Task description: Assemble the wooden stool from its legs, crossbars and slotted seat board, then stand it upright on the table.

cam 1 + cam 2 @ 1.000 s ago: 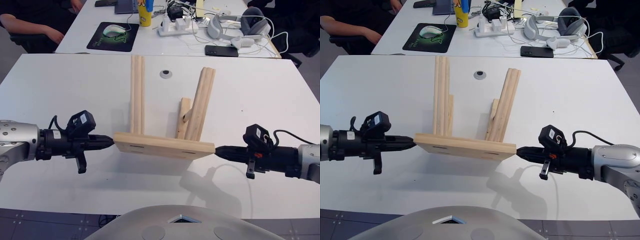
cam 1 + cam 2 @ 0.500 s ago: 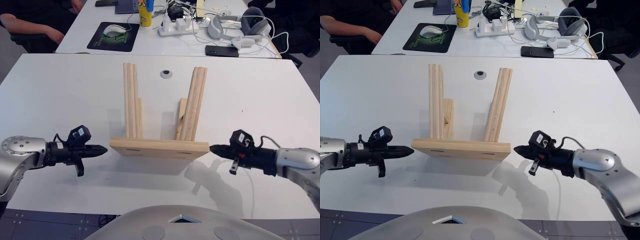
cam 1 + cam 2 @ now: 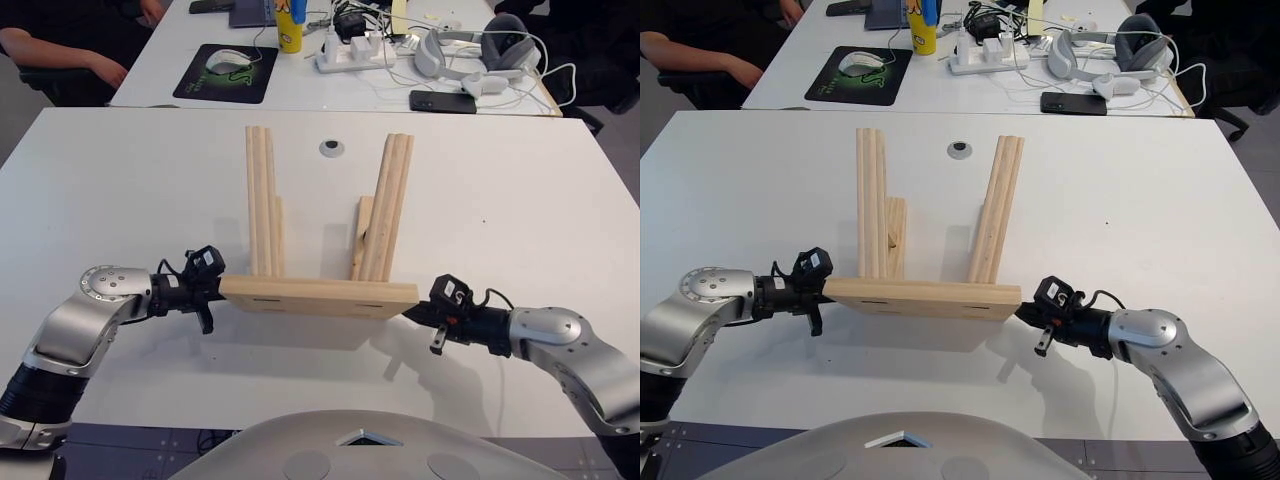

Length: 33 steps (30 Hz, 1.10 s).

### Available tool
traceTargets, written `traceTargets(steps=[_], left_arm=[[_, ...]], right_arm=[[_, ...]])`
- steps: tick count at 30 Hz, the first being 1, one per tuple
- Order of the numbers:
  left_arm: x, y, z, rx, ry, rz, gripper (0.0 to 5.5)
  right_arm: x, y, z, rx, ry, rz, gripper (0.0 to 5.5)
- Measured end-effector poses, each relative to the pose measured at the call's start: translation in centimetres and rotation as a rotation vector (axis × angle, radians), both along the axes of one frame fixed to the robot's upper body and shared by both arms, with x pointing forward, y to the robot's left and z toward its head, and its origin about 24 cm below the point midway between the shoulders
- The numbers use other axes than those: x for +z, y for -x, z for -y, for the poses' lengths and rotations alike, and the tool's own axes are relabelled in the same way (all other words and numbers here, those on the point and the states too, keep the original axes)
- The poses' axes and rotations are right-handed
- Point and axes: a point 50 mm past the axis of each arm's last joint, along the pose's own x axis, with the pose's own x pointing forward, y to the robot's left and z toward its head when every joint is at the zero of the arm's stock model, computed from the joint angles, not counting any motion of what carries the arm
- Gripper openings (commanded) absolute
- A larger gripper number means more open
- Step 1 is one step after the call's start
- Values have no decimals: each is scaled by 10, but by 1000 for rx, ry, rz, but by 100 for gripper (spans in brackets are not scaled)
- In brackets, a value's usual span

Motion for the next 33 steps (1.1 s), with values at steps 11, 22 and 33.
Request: traceTargets(steps=[11,22,33], left_arm=[[-11,-2,-9,-55,-152,7,0],[-11,0,-2,-54,-131,-19,0],[-8,1,-3,-64,-141,-37,0]], right_arm=[[-10,3,-7,-11,4,-10,1],[-14,5,-8,-2,2,-34,1],[-15,4,-8,-3,2,-38,1]])
